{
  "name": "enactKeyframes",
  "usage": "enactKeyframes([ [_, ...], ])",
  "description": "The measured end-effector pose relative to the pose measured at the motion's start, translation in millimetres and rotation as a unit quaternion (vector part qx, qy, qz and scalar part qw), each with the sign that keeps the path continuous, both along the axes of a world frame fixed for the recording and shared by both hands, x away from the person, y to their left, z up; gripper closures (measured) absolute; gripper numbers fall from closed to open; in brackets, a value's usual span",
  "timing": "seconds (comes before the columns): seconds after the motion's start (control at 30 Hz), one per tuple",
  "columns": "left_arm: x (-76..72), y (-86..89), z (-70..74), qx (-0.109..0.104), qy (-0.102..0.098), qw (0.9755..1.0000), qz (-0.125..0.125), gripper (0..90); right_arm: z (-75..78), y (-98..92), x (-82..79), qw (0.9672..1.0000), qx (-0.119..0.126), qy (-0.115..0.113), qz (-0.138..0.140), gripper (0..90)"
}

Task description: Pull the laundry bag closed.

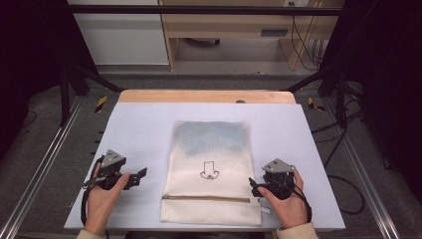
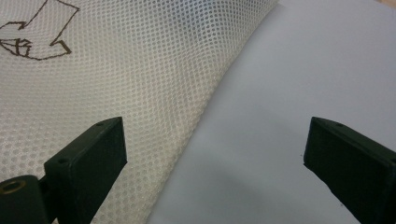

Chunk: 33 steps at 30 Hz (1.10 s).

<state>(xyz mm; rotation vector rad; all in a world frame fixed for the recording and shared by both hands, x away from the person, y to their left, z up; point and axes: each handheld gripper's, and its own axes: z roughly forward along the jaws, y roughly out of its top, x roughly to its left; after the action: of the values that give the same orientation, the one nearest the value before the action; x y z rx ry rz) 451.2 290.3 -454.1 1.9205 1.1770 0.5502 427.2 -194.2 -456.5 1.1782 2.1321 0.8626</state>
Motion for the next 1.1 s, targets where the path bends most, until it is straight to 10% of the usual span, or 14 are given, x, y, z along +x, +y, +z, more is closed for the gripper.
enactKeyframes([
  [0.67, -45.7, 9.9, 10.5, 0.01, 0.0, 0.9998, -0.019, 9.0, 14.8, 36.8, -13.5, 0.9962, -0.008, 0.009, 0.086, 19.8],
  [1.1, -48.0, 9.9, 5.1, 0.055, 0.017, 0.9981, -0.023, 9.3, 35.1, 118.5, -7.6, 0.9757, -0.045, 0.028, 0.213, 43.1],
])
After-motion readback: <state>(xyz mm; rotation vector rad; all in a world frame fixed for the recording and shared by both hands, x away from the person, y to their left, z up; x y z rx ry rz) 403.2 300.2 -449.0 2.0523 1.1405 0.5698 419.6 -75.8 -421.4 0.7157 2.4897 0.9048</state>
